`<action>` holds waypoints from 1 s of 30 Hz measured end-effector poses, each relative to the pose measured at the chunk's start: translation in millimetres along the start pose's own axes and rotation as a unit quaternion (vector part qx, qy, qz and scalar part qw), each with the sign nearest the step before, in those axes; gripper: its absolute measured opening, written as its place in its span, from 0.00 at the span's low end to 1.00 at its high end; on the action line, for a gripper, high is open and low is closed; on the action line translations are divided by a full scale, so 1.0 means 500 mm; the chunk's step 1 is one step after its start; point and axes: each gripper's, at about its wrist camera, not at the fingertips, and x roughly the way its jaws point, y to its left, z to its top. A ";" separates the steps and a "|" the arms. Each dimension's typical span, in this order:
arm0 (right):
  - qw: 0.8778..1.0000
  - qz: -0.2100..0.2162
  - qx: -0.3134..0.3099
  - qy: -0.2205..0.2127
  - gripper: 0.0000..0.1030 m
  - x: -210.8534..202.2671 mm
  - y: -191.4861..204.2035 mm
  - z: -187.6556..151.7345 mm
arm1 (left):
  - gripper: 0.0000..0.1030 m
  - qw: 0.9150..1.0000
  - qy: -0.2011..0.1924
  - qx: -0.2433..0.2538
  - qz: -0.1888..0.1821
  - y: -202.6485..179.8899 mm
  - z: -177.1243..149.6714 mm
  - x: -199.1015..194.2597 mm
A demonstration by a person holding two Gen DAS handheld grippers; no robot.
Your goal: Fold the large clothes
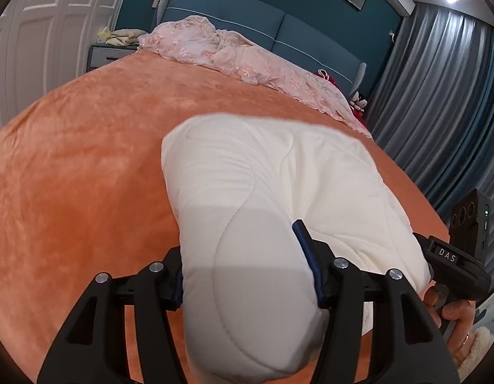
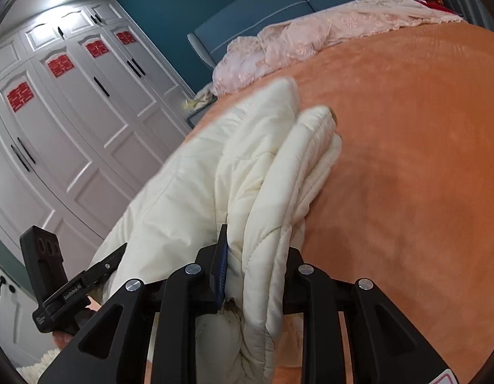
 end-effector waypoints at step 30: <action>0.957 -0.254 -0.132 0.038 0.25 0.086 0.123 0.074 | 0.76 0.971 0.057 0.035 0.231 -0.084 0.116 0.112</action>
